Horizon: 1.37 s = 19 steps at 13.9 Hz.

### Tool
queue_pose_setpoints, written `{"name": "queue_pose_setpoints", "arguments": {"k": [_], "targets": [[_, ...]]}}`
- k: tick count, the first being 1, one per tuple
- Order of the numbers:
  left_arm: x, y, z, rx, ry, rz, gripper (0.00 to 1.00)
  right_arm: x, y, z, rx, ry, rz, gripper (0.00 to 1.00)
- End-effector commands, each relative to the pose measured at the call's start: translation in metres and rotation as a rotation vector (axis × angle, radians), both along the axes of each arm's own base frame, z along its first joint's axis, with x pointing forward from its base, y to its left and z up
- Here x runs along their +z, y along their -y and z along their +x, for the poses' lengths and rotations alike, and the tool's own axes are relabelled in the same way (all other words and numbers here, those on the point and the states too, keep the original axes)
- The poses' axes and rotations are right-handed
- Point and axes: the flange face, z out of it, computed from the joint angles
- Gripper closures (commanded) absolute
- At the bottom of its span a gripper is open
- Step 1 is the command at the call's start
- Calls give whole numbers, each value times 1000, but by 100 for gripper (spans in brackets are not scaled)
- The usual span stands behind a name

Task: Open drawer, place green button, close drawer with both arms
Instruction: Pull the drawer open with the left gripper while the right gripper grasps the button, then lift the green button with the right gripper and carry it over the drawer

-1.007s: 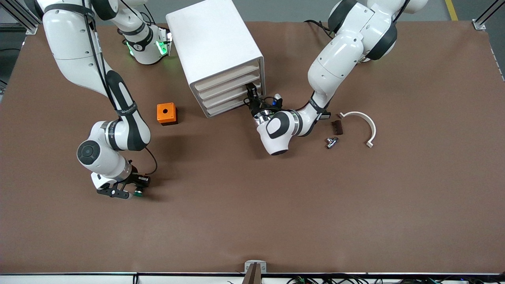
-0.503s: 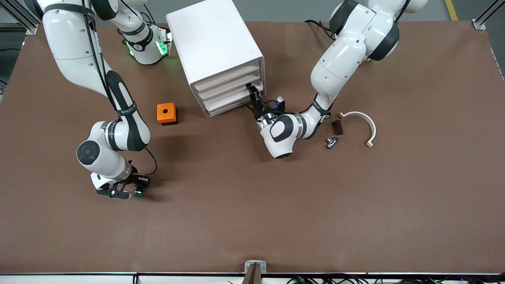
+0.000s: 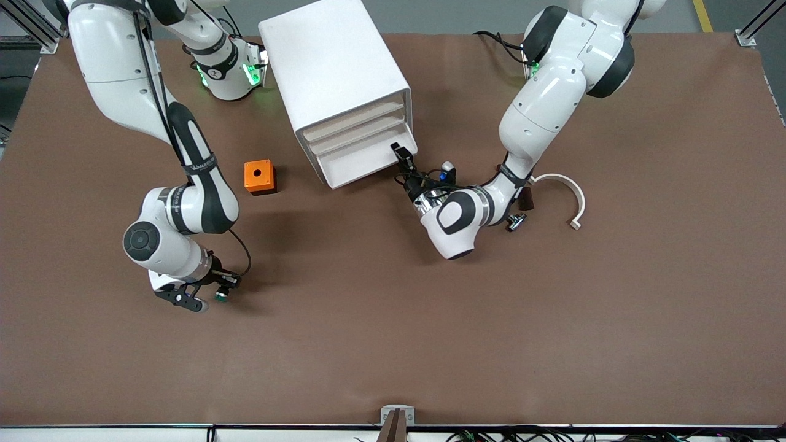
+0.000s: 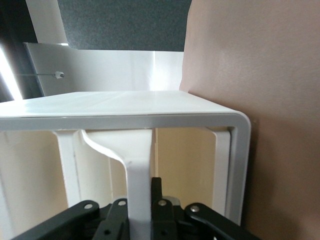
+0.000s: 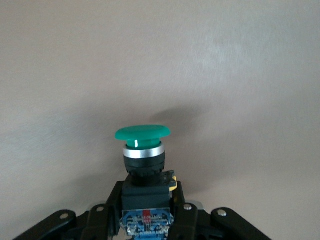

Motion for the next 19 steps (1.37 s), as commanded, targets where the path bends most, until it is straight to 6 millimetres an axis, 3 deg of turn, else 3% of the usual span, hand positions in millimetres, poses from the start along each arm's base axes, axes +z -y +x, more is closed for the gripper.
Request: {"name": "queue_pose_setpoints", "arguments": {"k": [1, 3, 7, 10, 11, 12, 13, 15, 19], "targets": [[-4, -14, 24, 55, 28, -3, 94, 50, -30, -12, -111, -30, 24, 100], [-5, -25, 35, 88, 39, 2, 94, 77, -54, -22, -162, -49, 32, 100], [-4, -41, 56, 146, 66, 8, 92, 132, -128, -55, -294, -78, 41, 100], [-4, -47, 63, 166, 80, 11, 90, 142, -185, -84, -365, -94, 32, 100], [-3, -46, 64, 166, 83, 8, 82, 142, -204, -99, -376, -99, 25, 100], [-2, -47, 65, 167, 88, 1, 65, 141, -215, -108, -394, -106, 20, 100], [-1, -50, 68, 176, 115, -51, 38, 141, -228, -117, -405, -108, 17, 100], [12, -48, 78, 188, 205, -192, 2, 143, -254, -134, -455, -111, 12, 100], [42, -59, 108, 200, 376, -395, 1, 135, -296, -168, -519, -112, 0, 100]]}}
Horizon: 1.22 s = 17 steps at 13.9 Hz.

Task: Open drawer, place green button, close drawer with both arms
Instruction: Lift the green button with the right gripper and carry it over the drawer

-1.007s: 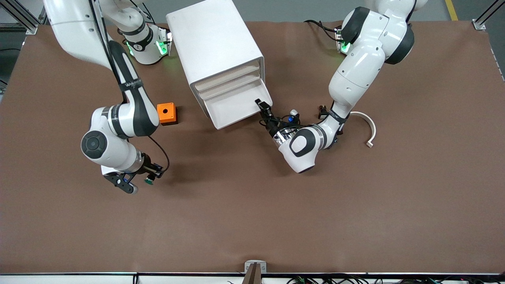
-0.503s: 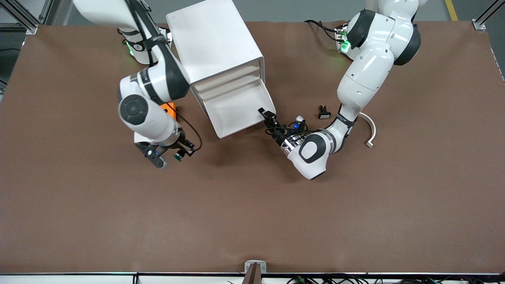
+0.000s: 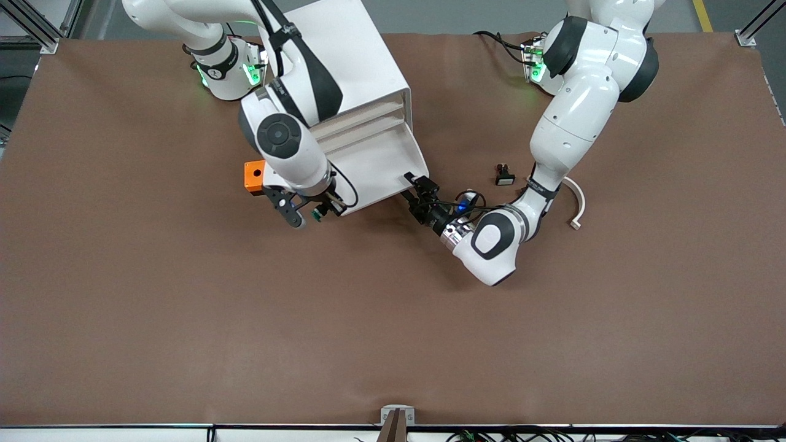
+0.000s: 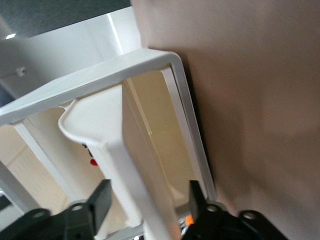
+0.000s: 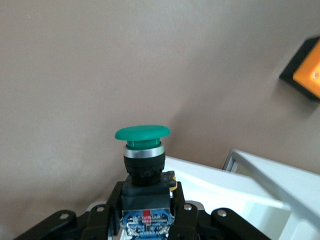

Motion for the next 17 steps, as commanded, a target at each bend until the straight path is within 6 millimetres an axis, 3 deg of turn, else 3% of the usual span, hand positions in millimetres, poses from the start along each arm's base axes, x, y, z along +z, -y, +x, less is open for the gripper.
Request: {"name": "queue_pose_setpoints", "arguments": {"k": [1, 4, 6, 10, 14, 17], "targets": [[32, -6, 27, 18, 141, -138, 1, 0, -17, -27, -67, 8, 6, 100], [51, -11, 44, -13, 309, -262, 1, -14, -47, -58, -121, 42, 20, 100], [74, -14, 54, -75, 465, -340, 1, -20, -68, -75, -154, 65, 39, 100], [98, -16, 58, -244, 697, -445, 1, -36, -93, -100, -203, 57, 17, 100], [112, -24, 81, -361, 961, -397, 1, -34, -108, -114, -244, 61, 5, 100], [130, -29, 98, -434, 1130, -342, 1, -45, -126, -124, -260, 70, -13, 100]]}}
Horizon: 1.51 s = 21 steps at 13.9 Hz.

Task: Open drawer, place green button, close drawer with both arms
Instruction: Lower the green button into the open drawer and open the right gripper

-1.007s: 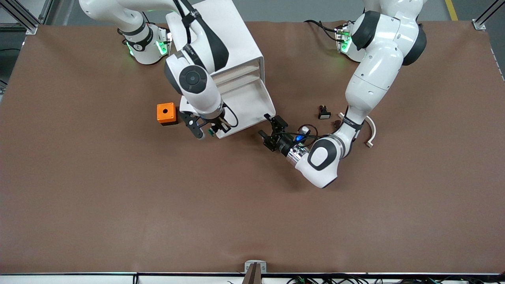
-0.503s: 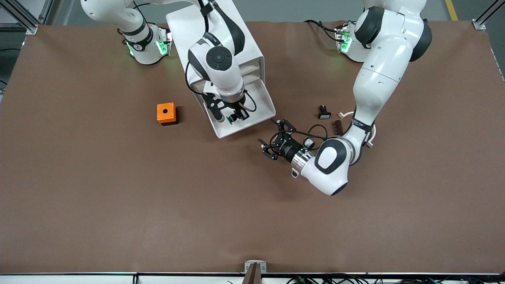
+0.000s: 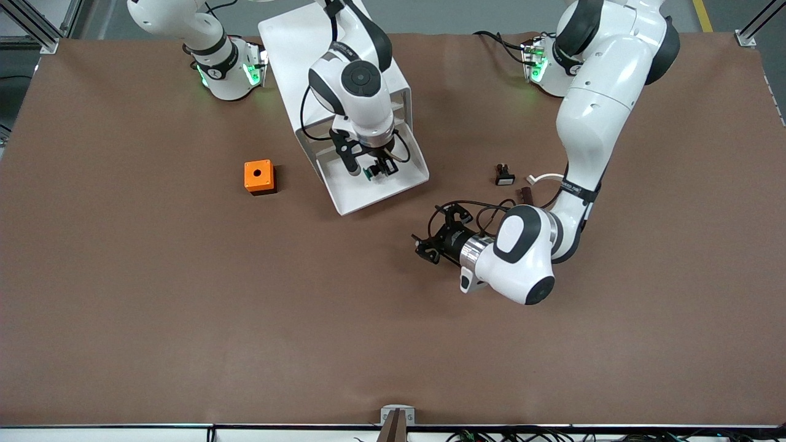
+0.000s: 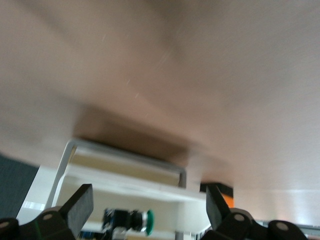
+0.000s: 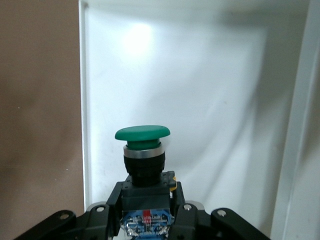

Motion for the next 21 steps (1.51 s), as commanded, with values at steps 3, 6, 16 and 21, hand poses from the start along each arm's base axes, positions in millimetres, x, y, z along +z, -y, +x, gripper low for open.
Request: {"name": "queue_pose_setpoints", "arguments": {"k": [3, 6, 16, 21], "targets": [[38, 10, 13, -104, 320, 108, 1, -22, -27, -8, -49, 49, -62, 100], [53, 25, 11, -169, 454, 177, 1, -25, -36, -9, -50, 54, -60, 100], [61, 76, -22, -378, 636, 353, 0, -15, -48, -12, -64, 63, -44, 97], [55, 87, -31, -408, 642, 376, 0, -9, -51, -13, -41, 75, -74, 0]]}}
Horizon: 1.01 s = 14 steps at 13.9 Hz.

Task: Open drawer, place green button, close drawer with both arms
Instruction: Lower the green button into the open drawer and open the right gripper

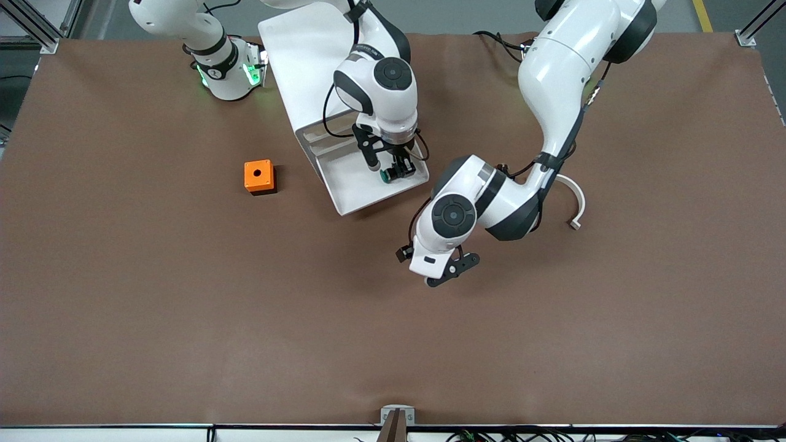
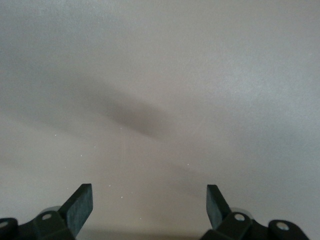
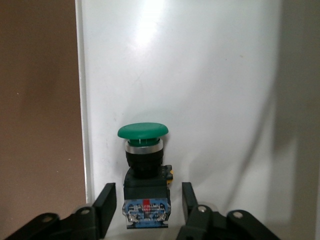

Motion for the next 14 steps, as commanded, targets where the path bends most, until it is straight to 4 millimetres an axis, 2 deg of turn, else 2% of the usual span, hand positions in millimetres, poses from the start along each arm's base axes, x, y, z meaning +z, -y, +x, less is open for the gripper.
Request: {"name": "queue_pose_setpoints", "arguments": {"k": [1, 6, 9, 11, 14], "targets": [[3, 1, -3, -2, 20, 19, 0, 14, -8, 4, 2, 16, -29, 0], [3, 2, -4, -5, 18, 16, 0, 61, -7, 32, 73, -3, -51, 0], [3, 2, -4, -7, 19, 16, 0, 101, 2, 59, 122, -14, -52, 0], [3, 0, -3, -5, 20, 19, 0, 126, 15, 78, 204, -21, -50, 0], [-1, 1, -5, -10, 16, 24, 0, 158, 51, 102, 301, -40, -49, 0]]}}
